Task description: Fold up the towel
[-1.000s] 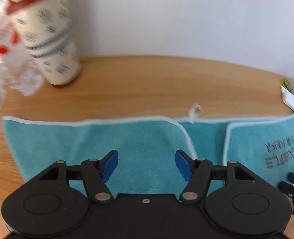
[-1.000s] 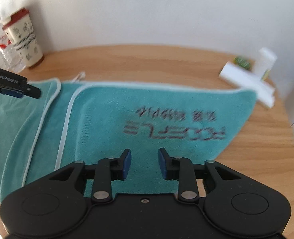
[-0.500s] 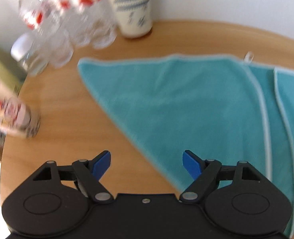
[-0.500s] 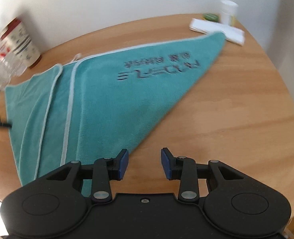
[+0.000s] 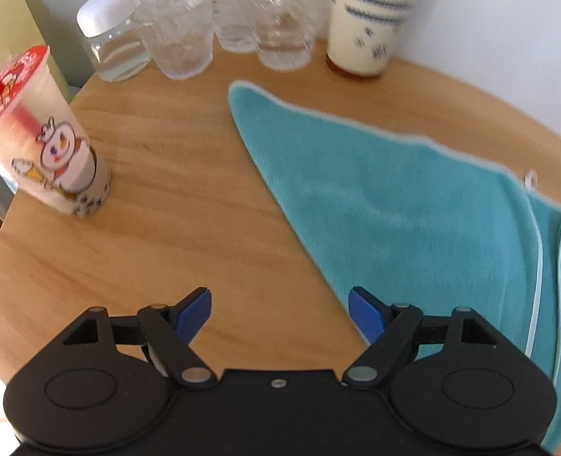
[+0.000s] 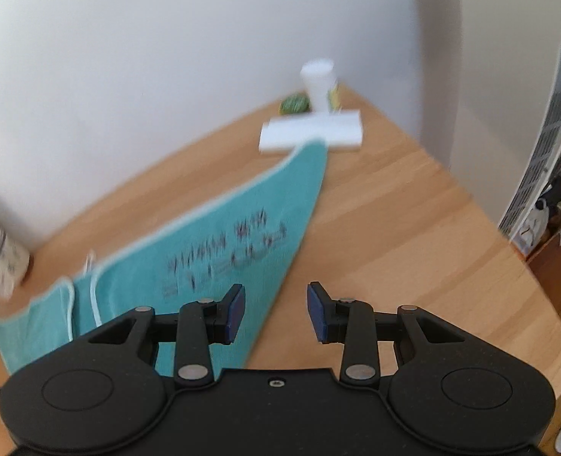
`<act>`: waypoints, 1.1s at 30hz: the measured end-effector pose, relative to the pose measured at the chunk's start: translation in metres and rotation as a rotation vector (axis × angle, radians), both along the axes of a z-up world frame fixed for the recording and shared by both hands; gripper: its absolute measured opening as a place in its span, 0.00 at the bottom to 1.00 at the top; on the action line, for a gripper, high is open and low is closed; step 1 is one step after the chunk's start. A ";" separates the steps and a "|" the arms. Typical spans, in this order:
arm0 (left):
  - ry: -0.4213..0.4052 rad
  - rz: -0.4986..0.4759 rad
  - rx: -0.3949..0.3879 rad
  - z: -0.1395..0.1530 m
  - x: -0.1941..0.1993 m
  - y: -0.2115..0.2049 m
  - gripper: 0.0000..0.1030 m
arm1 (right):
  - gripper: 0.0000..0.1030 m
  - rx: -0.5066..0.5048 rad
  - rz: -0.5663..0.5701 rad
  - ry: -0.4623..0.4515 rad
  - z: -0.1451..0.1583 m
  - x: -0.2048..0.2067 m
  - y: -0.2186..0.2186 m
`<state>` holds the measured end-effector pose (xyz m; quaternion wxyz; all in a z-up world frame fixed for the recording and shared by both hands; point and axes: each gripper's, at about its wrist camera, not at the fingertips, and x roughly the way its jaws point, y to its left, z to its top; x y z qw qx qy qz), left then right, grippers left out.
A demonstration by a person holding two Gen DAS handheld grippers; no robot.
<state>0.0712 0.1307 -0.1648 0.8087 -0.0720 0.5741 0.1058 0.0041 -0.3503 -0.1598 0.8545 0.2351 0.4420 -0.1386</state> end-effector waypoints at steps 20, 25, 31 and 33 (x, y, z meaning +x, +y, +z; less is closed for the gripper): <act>-0.034 0.329 0.033 -0.017 0.066 0.045 0.79 | 0.39 0.059 -0.019 0.006 -0.023 0.061 -0.052; -0.074 0.297 0.021 -0.022 0.069 0.043 0.80 | 0.39 0.044 0.005 -0.003 -0.025 0.079 -0.058; -0.088 0.288 0.014 -0.028 0.074 0.042 0.88 | 0.48 0.025 0.007 -0.019 -0.033 0.104 -0.073; -0.105 0.293 0.012 -0.029 0.076 0.042 0.88 | 0.51 0.053 -0.001 -0.021 -0.038 0.113 -0.082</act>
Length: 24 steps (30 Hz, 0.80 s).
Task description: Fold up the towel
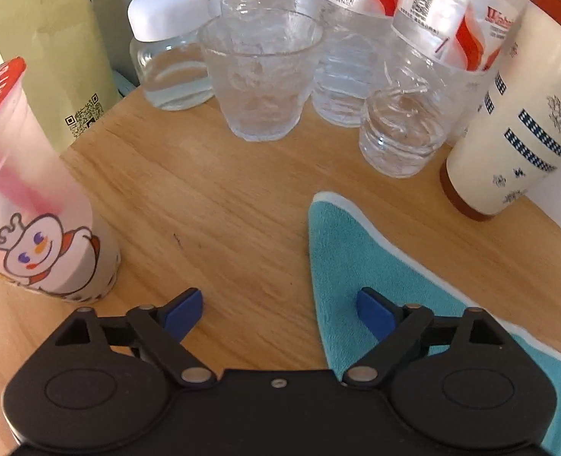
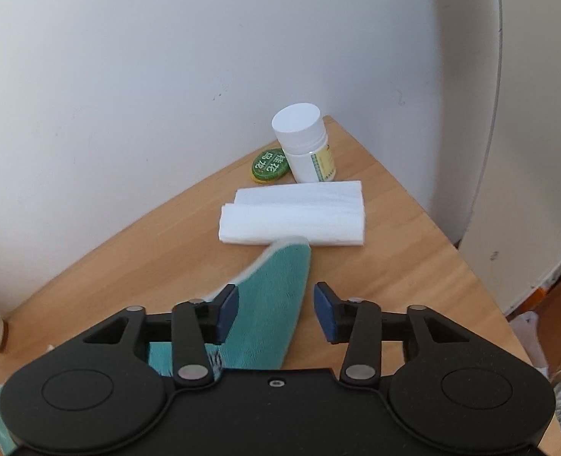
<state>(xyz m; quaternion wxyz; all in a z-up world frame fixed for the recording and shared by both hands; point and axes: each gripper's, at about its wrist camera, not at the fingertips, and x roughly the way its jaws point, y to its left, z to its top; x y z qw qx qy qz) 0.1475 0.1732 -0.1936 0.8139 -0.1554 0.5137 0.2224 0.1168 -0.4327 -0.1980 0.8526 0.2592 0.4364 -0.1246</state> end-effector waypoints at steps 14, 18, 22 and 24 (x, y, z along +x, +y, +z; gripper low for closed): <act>-0.150 0.003 -0.092 0.004 0.001 -0.010 0.80 | 0.50 0.069 0.034 0.017 -0.023 0.036 -0.015; -0.157 0.005 -0.090 0.005 0.003 -0.013 0.72 | 0.50 0.087 0.040 0.019 -0.027 0.039 -0.016; -0.177 0.041 -0.084 0.005 0.003 -0.011 0.66 | 0.50 0.097 0.036 0.022 -0.028 0.038 -0.019; -0.188 0.067 -0.086 0.005 0.003 -0.009 0.63 | 0.49 0.099 0.040 0.028 -0.030 0.038 -0.020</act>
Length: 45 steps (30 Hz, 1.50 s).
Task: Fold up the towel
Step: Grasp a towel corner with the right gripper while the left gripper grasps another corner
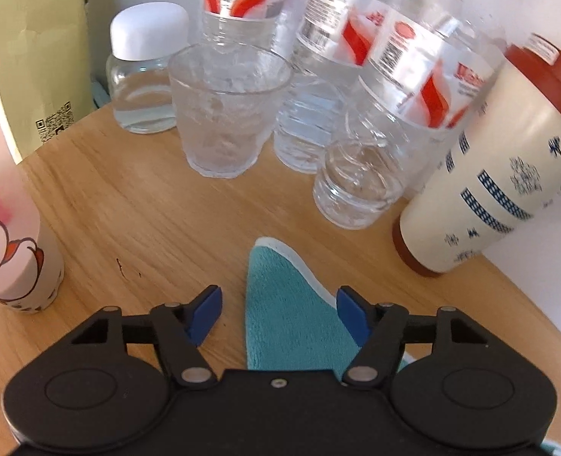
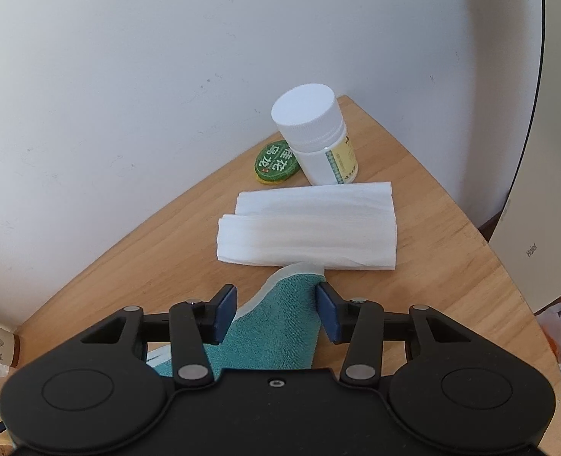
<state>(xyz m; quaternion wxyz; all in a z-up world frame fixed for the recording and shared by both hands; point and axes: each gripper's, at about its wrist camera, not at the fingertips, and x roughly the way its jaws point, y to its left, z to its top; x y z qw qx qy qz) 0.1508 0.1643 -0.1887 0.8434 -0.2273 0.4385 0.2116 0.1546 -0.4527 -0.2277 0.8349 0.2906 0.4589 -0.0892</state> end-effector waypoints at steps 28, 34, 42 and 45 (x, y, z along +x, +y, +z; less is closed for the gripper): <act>0.123 0.215 0.228 0.002 0.003 0.009 0.67 | 0.49 -0.001 0.053 0.011 -0.001 -0.001 -0.003; 0.140 0.202 0.227 -0.008 0.010 0.017 0.67 | 0.49 -0.004 0.061 0.016 0.001 -0.001 -0.006; 0.122 0.151 0.196 -0.011 0.014 0.022 0.47 | 0.42 -0.039 0.089 0.013 0.004 -0.002 -0.001; 0.116 0.129 0.205 -0.011 0.016 0.019 0.34 | 0.38 -0.043 0.081 0.010 0.003 -0.002 -0.003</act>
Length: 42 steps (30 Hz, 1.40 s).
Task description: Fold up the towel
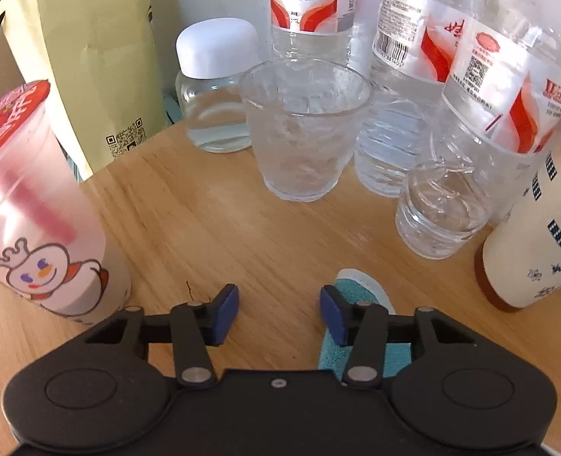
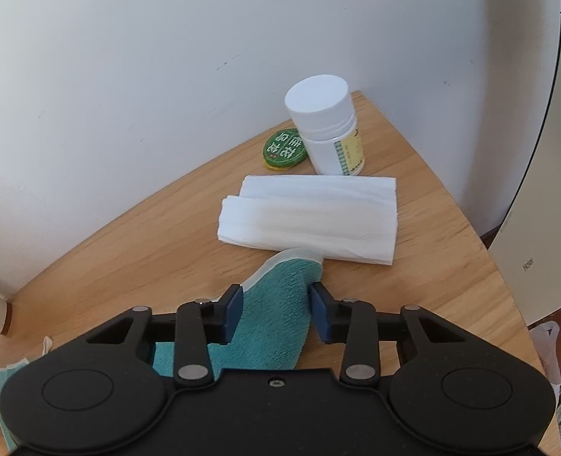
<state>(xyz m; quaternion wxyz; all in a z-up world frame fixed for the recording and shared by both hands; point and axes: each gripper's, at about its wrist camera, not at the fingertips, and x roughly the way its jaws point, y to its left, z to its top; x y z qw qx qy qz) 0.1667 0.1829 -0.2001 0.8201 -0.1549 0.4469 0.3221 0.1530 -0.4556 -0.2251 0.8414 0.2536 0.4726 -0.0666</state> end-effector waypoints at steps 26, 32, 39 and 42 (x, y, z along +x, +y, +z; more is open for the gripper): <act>-0.103 -0.265 0.008 0.042 -0.002 -0.048 0.01 | 0.10 -0.013 0.105 -0.086 0.027 -0.005 0.022; -0.116 -0.328 0.033 0.050 -0.002 -0.060 0.01 | 0.10 -0.018 0.152 -0.111 0.037 -0.005 0.033; -0.123 -0.336 0.018 0.052 -0.001 -0.061 0.01 | 0.10 -0.023 0.163 -0.122 0.043 -0.010 0.036; -0.117 -0.331 0.008 0.050 0.001 -0.059 0.01 | 0.10 -0.026 0.165 -0.120 0.043 -0.011 0.036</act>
